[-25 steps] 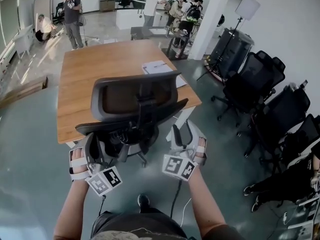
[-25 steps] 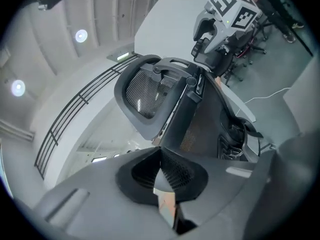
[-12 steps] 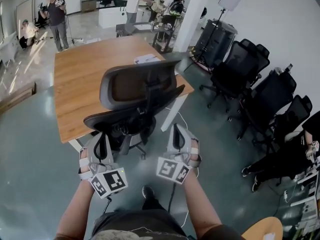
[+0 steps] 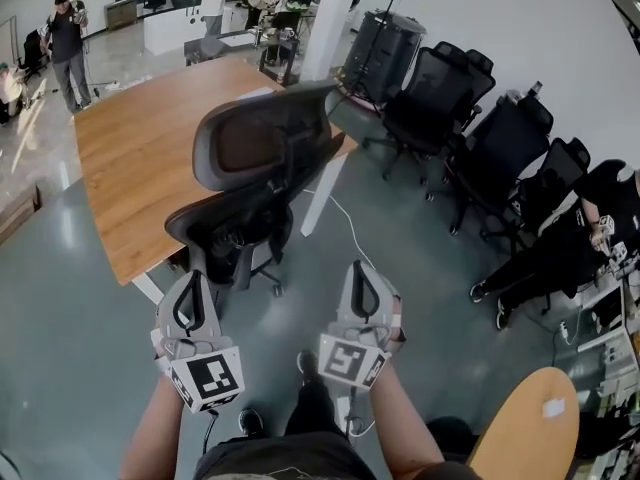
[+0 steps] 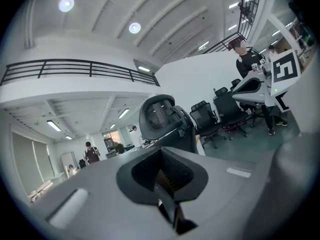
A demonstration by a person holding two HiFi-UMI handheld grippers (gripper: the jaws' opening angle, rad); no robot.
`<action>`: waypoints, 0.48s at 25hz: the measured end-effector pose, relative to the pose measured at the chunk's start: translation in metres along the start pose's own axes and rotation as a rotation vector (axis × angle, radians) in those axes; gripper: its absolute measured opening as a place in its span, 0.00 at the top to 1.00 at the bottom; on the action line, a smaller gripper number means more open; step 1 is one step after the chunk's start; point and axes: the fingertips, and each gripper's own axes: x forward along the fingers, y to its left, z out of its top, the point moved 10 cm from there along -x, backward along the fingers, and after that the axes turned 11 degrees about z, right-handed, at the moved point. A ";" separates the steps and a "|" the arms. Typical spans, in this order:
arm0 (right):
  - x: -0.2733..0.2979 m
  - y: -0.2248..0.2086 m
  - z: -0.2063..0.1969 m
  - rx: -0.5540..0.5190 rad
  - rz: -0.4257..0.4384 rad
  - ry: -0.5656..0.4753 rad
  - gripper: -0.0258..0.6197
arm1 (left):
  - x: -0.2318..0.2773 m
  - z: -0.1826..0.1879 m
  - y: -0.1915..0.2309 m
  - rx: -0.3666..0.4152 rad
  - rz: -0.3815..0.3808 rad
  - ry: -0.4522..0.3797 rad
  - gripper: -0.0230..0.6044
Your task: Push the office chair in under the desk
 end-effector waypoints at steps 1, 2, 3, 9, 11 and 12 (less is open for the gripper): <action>-0.008 0.004 0.002 0.013 -0.004 0.014 0.97 | -0.003 -0.002 0.002 -0.006 -0.012 0.000 0.94; -0.016 0.009 0.004 0.025 -0.007 0.028 0.97 | -0.006 -0.004 0.003 -0.011 -0.025 0.002 0.94; -0.023 0.012 0.005 0.035 -0.009 0.040 0.97 | -0.009 -0.005 0.003 -0.017 -0.040 0.006 0.94; -0.061 0.011 0.011 0.054 -0.033 0.071 0.97 | -0.026 0.003 -0.011 -0.032 -0.128 -0.023 0.94; -0.068 0.012 0.009 0.067 -0.035 0.079 0.97 | -0.031 0.004 -0.018 -0.013 -0.152 -0.037 0.94; -0.071 0.012 0.007 0.083 -0.034 0.085 0.97 | -0.035 0.004 -0.021 -0.004 -0.161 -0.040 0.94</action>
